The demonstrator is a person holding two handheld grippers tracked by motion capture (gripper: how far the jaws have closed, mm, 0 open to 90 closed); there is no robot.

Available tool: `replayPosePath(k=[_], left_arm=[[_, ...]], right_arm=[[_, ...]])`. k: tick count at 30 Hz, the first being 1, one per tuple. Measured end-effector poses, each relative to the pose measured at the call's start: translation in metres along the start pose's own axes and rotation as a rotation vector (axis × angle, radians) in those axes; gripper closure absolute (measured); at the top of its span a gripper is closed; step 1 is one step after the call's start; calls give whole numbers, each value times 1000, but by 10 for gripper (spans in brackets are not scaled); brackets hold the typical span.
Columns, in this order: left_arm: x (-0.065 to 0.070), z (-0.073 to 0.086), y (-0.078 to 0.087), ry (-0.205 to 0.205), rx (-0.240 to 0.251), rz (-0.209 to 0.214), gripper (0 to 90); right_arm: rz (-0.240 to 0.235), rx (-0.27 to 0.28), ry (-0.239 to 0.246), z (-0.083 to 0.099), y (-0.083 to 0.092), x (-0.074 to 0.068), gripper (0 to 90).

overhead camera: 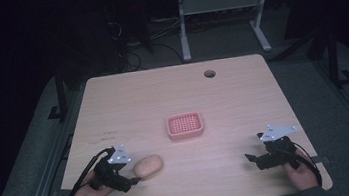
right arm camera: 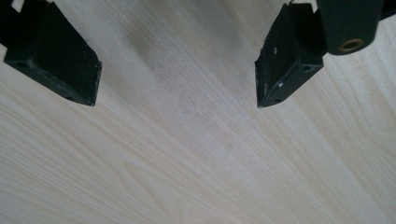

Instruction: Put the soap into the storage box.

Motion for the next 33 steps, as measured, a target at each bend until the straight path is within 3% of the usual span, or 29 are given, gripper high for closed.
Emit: replayPosePath(k=[33], left_arm=[[1,-27,-24,-55,-16,41,221]], right_arm=[[-11,-6,4,0,-1,-1,141]])
Point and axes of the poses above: each handheld gripper's, and its own axes: y roughly backward along the jaws, z roughly out of its underside, x roughly to its right, the point moved 3 cm from there along -y, roughly forward along the jaws, and after that the axes turned 9 degrees about -z, right-handed, at the moved point
